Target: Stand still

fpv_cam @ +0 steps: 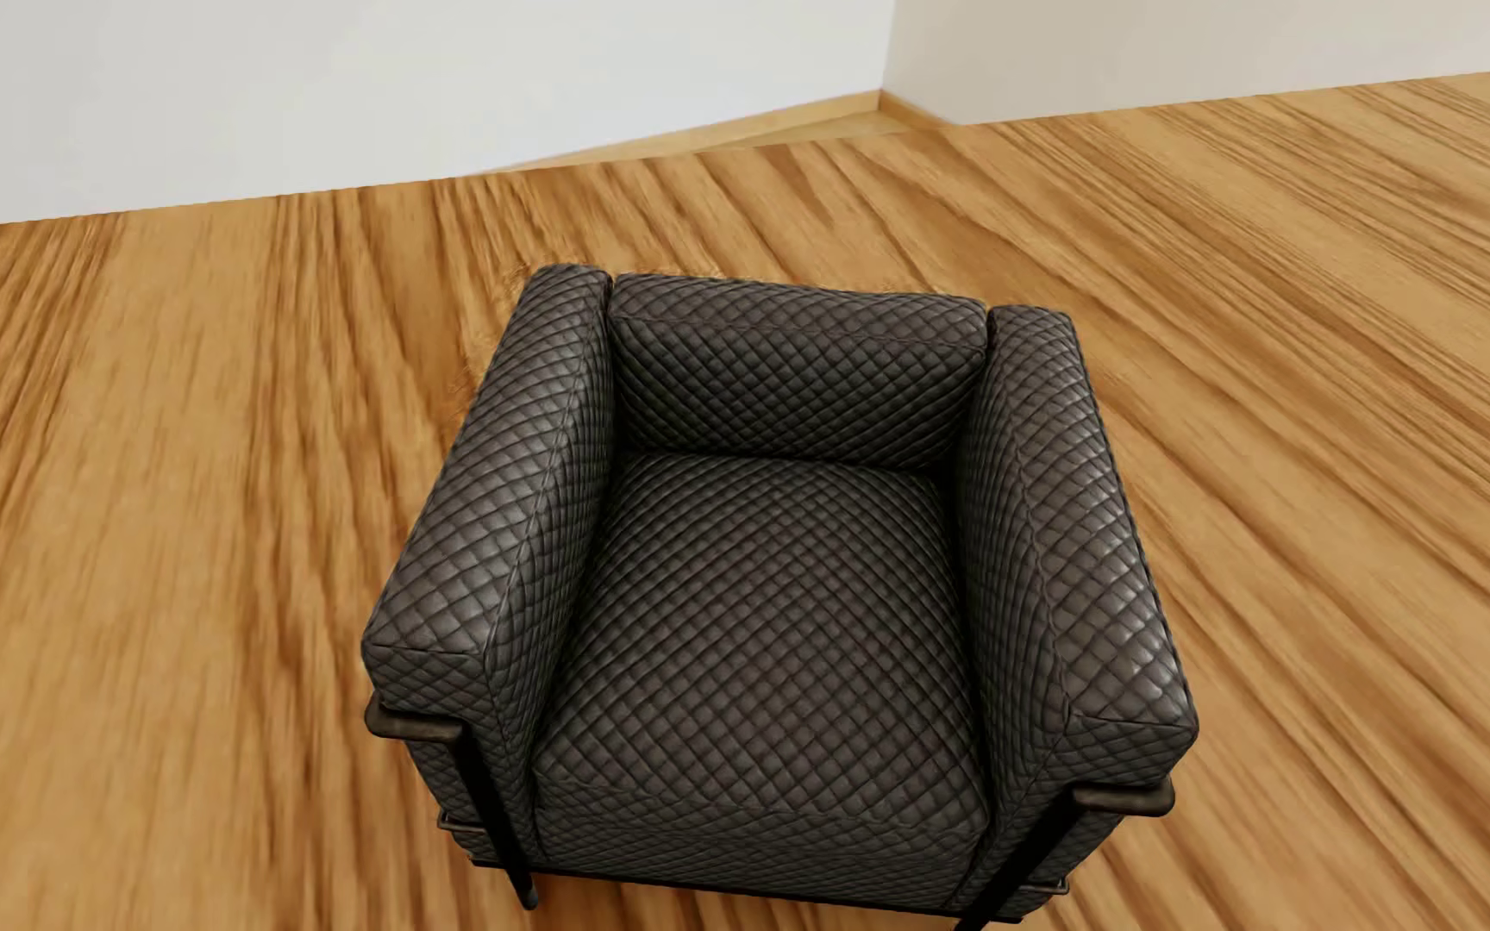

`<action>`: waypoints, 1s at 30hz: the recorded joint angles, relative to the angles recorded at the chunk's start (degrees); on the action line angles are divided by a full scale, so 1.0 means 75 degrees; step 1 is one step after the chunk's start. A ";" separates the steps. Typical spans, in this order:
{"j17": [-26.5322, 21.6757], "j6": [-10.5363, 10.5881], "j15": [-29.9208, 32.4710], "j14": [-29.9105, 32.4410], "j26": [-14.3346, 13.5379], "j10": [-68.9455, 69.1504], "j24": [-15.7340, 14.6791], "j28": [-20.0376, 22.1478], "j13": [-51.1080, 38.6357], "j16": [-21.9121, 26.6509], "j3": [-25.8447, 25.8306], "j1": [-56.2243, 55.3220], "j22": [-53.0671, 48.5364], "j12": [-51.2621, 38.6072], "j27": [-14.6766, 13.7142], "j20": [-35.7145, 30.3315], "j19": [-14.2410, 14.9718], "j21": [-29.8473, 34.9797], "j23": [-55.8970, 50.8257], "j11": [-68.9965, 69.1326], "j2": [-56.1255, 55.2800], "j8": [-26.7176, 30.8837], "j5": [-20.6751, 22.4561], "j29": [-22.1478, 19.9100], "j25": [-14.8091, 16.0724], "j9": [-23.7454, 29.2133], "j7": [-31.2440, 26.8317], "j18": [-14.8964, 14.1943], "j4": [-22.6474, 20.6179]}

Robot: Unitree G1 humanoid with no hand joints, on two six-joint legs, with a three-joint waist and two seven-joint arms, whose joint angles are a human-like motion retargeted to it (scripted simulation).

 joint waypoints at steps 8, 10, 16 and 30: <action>-0.0056 -0.0041 -0.0035 -0.0046 0.0000 -0.0021 0.0000 0.0000 0.0023 -0.0029 -0.0020 0.0019 0.0057 -0.0054 0.0000 -0.0059 0.0000 0.0133 -0.0025 0.0021 -0.0016 0.0000 -0.0012 0.0000 0.0000 -0.0050 0.0000 0.0000 -0.0041; -0.0025 -0.0029 -0.0059 -0.0030 0.0000 -0.0005 0.0000 0.0000 0.0008 -0.0035 -0.0054 -0.0054 0.0053 -0.0048 0.0000 0.0020 0.0000 0.0088 -0.0001 0.0057 -0.0081 0.0000 0.0016 0.0000 0.0000 -0.0088 0.0000 0.0000 0.0007; -0.0014 -0.0016 -0.0093 -0.0101 0.0000 -0.0028 0.0000 0.0000 -0.0004 -0.0045 -0.0069 -0.0016 0.0051 -0.0023 0.0000 0.0044 0.0000 -0.0127 0.0019 0.0047 -0.0052 0.0000 0.0022 0.0000 0.0000 -0.0098 0.0000 0.0000 0.0007; -0.0012 -0.0059 -0.0085 -0.0182 0.0000 -0.0065 0.0000 0.0000 0.0052 -0.0017 -0.0059 -0.0004 0.0055 -0.0056 0.0000 0.0030 0.0000 -0.0206 0.0059 0.0007 -0.0055 0.0000 0.0042 0.0000 0.0000 -0.0107 0.0000 0.0000 0.0030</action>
